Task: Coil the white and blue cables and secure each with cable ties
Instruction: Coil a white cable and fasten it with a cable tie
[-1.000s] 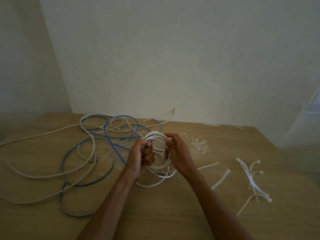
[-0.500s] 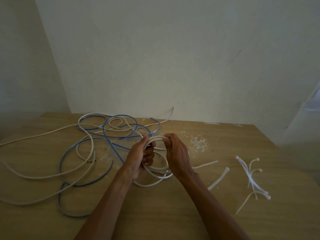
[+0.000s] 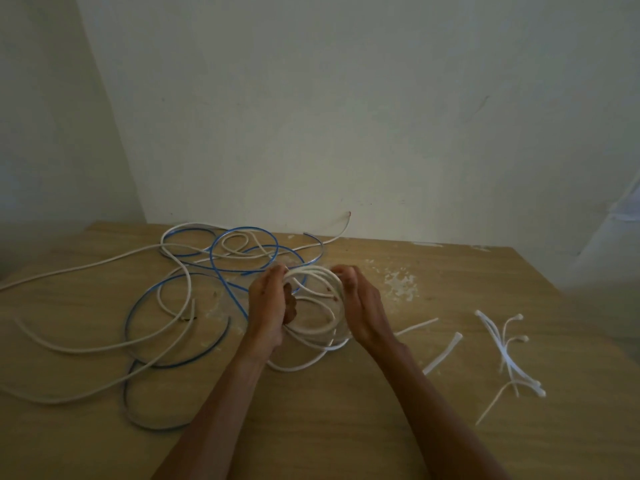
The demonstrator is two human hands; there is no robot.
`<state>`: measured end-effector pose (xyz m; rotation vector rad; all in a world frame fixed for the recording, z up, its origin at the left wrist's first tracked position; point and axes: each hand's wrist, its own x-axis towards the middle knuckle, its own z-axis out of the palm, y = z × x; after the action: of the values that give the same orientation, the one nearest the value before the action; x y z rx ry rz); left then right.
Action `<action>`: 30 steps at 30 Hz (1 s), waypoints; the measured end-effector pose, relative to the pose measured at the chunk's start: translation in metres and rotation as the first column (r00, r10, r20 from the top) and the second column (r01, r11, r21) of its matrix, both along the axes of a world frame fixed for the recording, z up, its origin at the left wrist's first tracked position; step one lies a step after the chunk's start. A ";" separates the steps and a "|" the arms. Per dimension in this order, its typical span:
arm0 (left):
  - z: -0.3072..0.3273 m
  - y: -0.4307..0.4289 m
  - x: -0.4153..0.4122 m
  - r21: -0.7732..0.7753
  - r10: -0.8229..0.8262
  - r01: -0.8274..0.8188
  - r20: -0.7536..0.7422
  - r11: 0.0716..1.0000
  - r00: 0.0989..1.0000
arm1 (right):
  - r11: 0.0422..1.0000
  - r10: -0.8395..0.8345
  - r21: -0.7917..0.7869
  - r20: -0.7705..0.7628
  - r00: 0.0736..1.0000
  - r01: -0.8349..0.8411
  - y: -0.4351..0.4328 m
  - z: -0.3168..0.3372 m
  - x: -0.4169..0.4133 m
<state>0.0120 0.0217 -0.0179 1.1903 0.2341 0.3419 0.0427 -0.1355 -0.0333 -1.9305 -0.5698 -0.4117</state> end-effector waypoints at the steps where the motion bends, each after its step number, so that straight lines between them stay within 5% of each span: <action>1: 0.001 0.005 0.002 -0.094 0.025 -0.027 -0.022 0.995 0.999 | 0.999 -0.018 -0.037 -0.075 0.997 0.015 -0.007 -0.004 0.005; 3: 0.002 0.015 0.005 -0.269 0.032 -0.049 -0.065 0.962 0.997 | 0.947 -0.177 -0.291 -0.115 0.978 0.137 -0.029 -0.015 0.018; 5: 0.000 0.023 0.007 -0.374 0.012 -0.046 -0.093 0.926 0.996 | 0.765 -0.324 -0.603 -0.058 0.944 0.226 -0.049 -0.023 0.026; 7: -0.004 0.029 0.008 -0.403 -0.016 -0.024 -0.094 0.915 0.995 | 0.676 -0.311 -0.722 -0.101 0.945 0.145 -0.057 -0.025 0.027; 14: -0.011 0.044 0.011 -0.530 0.019 -0.047 -0.058 0.847 0.998 | 0.722 0.008 -0.623 -0.426 0.904 -0.300 -0.072 0.018 0.013; 19: -0.015 0.054 0.011 -0.655 0.123 -0.139 -0.071 0.743 0.990 | 0.705 0.031 -0.618 -0.466 0.884 -0.350 -0.077 0.020 0.007; 21: -0.017 0.056 0.011 -0.689 0.139 -0.144 -0.064 0.711 0.988 | 0.835 0.024 -0.509 -0.349 0.937 -0.211 -0.075 0.015 0.012; 24: -0.017 0.056 0.013 -0.708 0.117 -0.119 -0.052 0.696 0.992 | 0.989 -0.075 -0.136 -0.195 0.978 0.049 -0.072 0.021 0.013; 26: -0.017 0.056 0.013 -0.712 0.116 -0.114 -0.045 0.693 0.992 | 0.963 -0.241 0.087 -0.133 0.961 0.253 -0.075 0.023 0.021; 30: -0.017 0.058 0.011 -0.714 0.134 -0.120 -0.038 0.690 0.990 | 0.741 -0.389 0.435 -0.343 0.855 0.512 -0.087 0.025 0.039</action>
<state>0.0234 0.0795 -0.0346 0.3854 0.3949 0.3363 0.0821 -0.2224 -0.0079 -1.5386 0.1827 -0.5722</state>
